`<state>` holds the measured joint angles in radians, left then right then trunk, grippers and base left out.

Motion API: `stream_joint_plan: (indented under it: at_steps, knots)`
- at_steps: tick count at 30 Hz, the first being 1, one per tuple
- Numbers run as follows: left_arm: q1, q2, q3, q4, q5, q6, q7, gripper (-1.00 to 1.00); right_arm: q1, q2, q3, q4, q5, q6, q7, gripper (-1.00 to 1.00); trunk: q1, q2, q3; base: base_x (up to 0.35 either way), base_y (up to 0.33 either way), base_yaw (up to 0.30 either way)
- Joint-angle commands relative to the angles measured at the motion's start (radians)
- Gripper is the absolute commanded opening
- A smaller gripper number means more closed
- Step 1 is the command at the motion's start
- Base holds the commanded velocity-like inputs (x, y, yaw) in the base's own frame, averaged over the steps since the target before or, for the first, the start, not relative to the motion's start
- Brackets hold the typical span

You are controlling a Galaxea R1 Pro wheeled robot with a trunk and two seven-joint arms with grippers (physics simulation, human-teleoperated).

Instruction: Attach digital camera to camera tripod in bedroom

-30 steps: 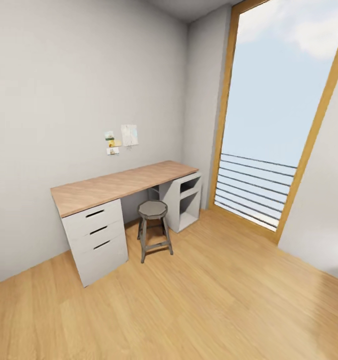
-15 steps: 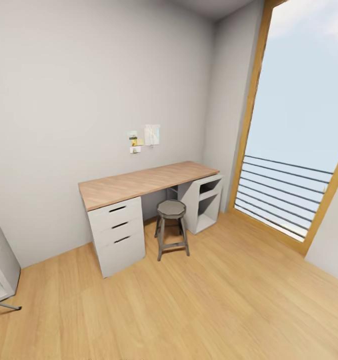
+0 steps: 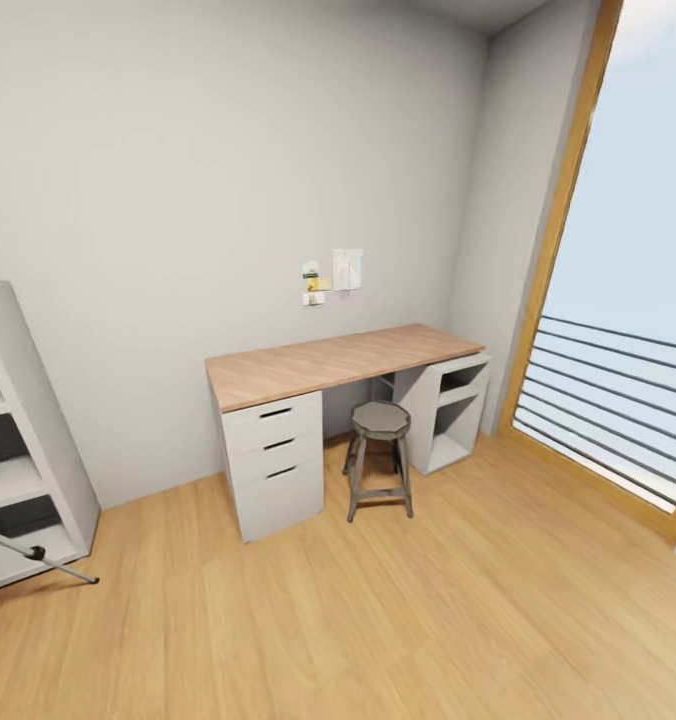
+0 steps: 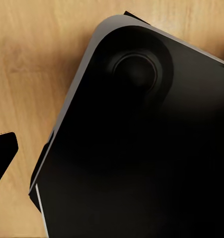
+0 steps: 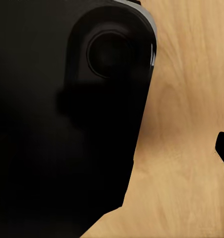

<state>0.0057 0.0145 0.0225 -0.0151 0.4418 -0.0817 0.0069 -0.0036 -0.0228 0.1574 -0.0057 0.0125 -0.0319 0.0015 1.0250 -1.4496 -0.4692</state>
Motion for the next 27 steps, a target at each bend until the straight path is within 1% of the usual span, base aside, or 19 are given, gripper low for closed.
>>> stream_joint_plan:
  at_steps: [1,27]
  knots:
    - [0.0,0.0,0.002,-0.002,0.001,-0.001,0.001,1.0,0.0,0.0,0.005,0.001,0.001,-0.003,0.0,1.0,0.0,0.0,-0.001,0.0,0.0,0.269]
    - [0.0,-0.001,0.002,-0.002,0.001,-0.001,0.001,1.0,0.0,0.0,0.007,0.0,0.002,-0.015,0.0,1.0,0.0,0.0,-0.001,0.0,0.0,0.275]
